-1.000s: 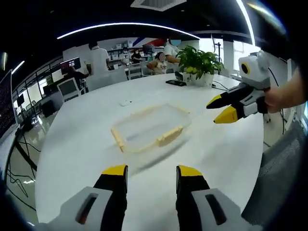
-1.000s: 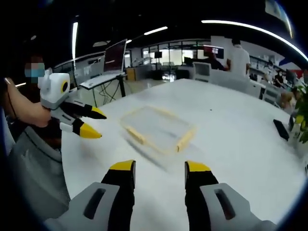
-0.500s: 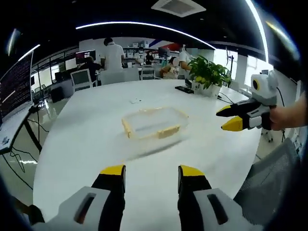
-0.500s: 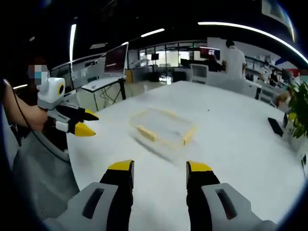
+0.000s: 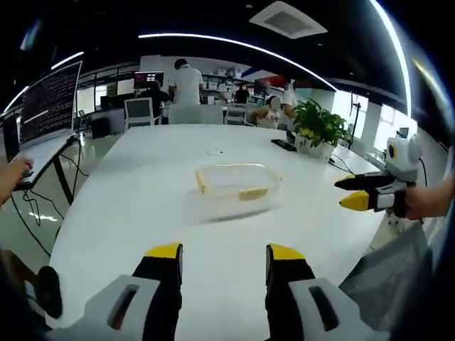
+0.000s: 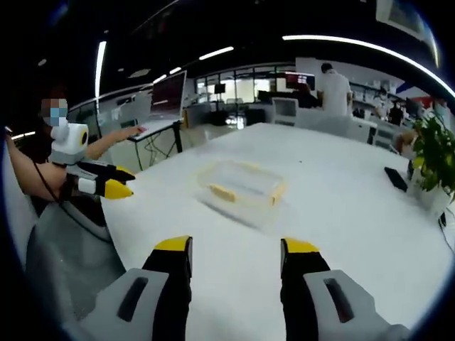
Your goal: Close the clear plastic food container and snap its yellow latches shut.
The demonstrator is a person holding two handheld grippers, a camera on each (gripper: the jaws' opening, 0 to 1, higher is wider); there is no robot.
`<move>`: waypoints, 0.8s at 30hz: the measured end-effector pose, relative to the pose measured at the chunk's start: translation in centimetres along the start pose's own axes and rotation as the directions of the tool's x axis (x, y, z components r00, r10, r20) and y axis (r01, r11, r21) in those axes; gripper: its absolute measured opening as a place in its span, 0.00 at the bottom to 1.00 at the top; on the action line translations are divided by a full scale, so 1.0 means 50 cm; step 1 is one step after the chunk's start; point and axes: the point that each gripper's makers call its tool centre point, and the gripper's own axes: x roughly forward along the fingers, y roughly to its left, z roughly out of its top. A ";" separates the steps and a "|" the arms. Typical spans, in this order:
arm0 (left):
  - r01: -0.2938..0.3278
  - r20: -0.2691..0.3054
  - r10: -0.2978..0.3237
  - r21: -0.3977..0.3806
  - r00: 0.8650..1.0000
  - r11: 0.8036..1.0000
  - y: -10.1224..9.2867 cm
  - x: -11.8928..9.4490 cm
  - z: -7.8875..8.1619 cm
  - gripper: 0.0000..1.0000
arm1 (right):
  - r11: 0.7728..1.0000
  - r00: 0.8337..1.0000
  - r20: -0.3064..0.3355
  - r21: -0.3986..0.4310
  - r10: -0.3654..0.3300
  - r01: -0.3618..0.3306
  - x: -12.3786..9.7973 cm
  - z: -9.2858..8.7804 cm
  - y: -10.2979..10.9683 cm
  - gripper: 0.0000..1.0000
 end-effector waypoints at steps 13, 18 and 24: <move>-0.005 0.022 0.005 0.006 1.000 1.000 -0.011 -0.012 -0.002 0.41 | 0.999 0.999 -0.005 0.018 -0.037 0.037 -0.025 -0.029 0.005 0.51; -0.014 0.031 0.013 0.005 0.999 1.000 -0.007 -0.016 0.001 0.41 | 0.996 0.998 -0.009 0.068 -0.058 0.059 -0.026 -0.036 -0.013 0.52; -0.022 0.041 0.022 -0.009 0.999 1.000 -0.003 -0.019 0.006 0.41 | 0.995 0.998 -0.003 0.083 -0.057 0.057 -0.026 -0.032 -0.011 0.52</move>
